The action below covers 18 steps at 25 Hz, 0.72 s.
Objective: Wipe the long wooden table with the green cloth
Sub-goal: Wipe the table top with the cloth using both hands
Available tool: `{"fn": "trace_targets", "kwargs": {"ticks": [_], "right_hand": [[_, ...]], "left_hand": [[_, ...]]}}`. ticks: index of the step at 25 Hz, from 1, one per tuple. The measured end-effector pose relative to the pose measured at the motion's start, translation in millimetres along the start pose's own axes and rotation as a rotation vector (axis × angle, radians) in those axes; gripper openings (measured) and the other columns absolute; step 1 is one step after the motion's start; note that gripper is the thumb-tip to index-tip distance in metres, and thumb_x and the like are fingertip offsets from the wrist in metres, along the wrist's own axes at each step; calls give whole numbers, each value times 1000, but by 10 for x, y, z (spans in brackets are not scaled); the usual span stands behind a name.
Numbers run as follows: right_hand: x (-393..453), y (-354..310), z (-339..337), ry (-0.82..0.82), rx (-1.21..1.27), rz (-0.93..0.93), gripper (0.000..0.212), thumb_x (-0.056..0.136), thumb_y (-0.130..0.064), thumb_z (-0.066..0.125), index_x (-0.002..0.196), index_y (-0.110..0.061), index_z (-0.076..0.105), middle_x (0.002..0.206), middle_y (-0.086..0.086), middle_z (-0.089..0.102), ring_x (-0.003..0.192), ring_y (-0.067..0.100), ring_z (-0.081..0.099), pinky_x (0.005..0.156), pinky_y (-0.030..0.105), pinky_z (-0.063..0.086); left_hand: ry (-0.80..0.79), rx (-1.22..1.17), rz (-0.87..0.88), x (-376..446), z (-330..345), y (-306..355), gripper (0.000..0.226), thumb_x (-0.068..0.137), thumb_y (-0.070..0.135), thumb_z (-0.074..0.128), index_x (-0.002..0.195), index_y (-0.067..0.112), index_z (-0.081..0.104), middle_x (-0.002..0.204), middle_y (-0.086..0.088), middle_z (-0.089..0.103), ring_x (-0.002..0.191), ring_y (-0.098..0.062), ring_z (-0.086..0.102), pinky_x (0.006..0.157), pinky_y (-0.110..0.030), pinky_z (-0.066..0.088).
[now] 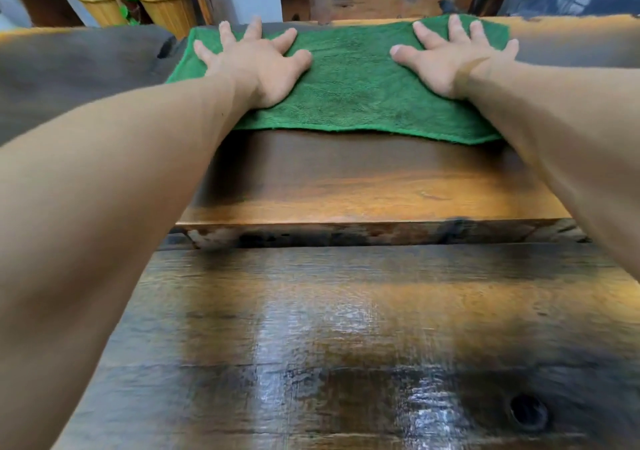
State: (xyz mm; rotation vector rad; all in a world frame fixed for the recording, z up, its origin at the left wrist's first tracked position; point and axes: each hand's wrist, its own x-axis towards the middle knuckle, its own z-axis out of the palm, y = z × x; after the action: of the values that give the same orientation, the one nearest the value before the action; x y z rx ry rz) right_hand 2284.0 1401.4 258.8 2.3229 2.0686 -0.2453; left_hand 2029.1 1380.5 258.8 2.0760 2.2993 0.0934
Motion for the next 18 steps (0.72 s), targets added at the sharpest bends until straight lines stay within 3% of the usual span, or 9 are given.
{"fn": "trace_targets", "kwargs": {"ticks": [2,4,5,6,8,13,15,18], "right_hand": [[-100,12,-2,9,-5,9,78,84,-87,11,155,-54,4,169,-4,-7,155,25,-7,115,71,-4],[-220,17,4,-1,2,0,78,85,-86,9,155,-53,5,169,-4,-7,155,25,-7,115,71,-5],[-290,36,24,3,-1,-9,78,85,-86,8,155,-53,5,169,-4,-6,155,25,-7,115,71,-5],[-382,72,38,11,-4,-13,78,85,-86,7,155,-53,6,169,-5,-6,155,24,-7,115,71,-6],[-574,132,58,16,5,-33,79,84,-87,6,155,-52,5,169,-5,-6,155,24,-8,115,72,-6],[-1226,303,116,-12,10,-71,78,85,-86,8,156,-52,1,168,-6,-11,155,24,-11,116,70,-5],[-1525,376,145,-8,1,-89,78,86,-86,7,155,-52,1,167,-6,-16,154,24,-12,117,68,-4],[-2004,483,228,18,5,-90,77,86,-85,10,155,-53,-1,166,-5,-21,154,25,-14,118,64,-5]], "left_hand": [[214,-35,15,-140,-1,4,56,97,49,29,134,23,63,156,-12,42,142,-36,34,115,-62,21],[257,-60,23,-306,-5,2,50,93,44,30,108,17,69,133,-16,61,114,-37,52,110,-58,35],[199,-66,26,-380,-2,-12,53,93,48,27,117,21,67,138,-14,59,118,-37,51,112,-63,31],[107,-65,15,-455,-4,-17,59,94,53,24,136,29,57,154,-9,46,136,-36,42,116,-69,19],[-44,-32,-6,-612,-5,-52,65,96,64,16,158,45,21,170,4,10,156,-33,5,115,-74,-3],[-63,2,23,-1287,8,-115,73,91,79,12,155,52,-12,168,7,-22,155,-31,-18,114,-73,-10],[-49,34,34,-1621,-3,-127,76,90,81,10,154,51,-17,167,6,-26,155,-29,-19,115,-71,-10],[-129,7,26,-2163,-7,-111,73,91,81,10,156,52,-6,170,7,-14,156,-23,-11,118,-68,-6]]}}
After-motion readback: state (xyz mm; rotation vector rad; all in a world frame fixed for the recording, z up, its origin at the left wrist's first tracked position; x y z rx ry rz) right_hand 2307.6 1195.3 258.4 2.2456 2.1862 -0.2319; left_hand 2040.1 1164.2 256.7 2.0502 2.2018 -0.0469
